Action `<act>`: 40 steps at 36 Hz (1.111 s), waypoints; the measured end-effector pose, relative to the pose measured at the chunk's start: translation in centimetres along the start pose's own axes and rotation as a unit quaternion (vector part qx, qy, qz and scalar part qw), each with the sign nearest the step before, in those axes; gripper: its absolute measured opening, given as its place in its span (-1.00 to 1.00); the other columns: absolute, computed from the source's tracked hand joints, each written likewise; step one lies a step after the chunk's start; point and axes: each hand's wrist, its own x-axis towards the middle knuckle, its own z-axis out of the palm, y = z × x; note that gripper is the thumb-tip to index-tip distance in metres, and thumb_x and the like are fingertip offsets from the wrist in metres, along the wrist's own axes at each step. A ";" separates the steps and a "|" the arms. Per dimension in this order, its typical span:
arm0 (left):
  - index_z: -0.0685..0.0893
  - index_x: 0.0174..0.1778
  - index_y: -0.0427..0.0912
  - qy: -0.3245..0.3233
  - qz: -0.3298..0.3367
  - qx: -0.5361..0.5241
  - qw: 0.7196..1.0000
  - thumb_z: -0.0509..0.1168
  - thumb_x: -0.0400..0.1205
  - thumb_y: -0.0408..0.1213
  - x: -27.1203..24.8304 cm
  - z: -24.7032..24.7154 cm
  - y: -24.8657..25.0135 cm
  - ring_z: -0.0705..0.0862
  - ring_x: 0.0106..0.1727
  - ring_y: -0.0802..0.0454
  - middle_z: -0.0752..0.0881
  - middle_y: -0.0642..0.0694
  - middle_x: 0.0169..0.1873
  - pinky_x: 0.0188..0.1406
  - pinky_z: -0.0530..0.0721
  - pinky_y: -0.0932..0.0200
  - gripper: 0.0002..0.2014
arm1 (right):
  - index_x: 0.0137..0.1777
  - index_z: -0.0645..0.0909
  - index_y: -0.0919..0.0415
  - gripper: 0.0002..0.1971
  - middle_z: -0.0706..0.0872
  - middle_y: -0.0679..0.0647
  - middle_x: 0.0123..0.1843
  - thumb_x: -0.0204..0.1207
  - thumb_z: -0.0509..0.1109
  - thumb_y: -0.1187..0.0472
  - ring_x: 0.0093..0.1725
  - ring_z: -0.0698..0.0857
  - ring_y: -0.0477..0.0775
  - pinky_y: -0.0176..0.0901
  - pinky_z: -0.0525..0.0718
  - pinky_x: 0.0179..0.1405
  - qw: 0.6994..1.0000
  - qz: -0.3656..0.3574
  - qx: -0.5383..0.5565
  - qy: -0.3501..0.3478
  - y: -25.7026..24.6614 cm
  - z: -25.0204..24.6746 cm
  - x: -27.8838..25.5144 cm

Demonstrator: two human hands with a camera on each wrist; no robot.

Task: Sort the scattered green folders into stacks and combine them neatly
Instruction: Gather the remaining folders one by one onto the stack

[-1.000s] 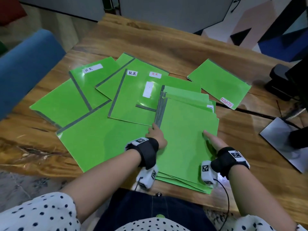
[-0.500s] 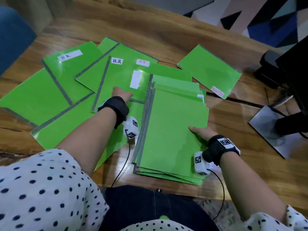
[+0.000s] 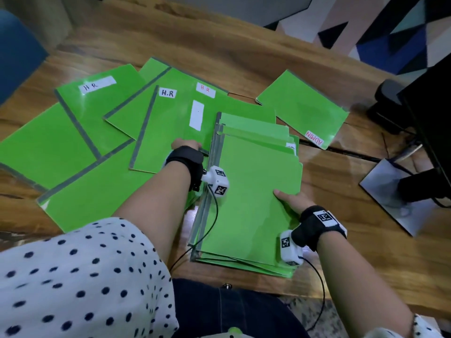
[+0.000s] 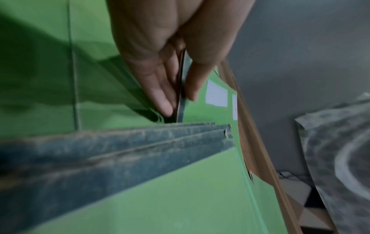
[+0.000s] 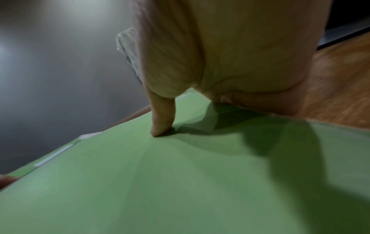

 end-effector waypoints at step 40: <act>0.42 0.47 -0.41 0.214 0.160 0.038 0.963 0.20 0.68 -0.33 -2.4 -11.4 9.5 0.53 0.42 -0.20 0.54 -0.29 0.42 0.36 0.45 0.07 -0.56 | 0.48 0.38 0.38 -0.21 0.52 0.27 0.47 0.43 0.46 -0.16 0.39 0.56 0.27 -0.03 0.49 0.27 0.997 0.007 -0.066 0.035 -0.1 -0.5 0.2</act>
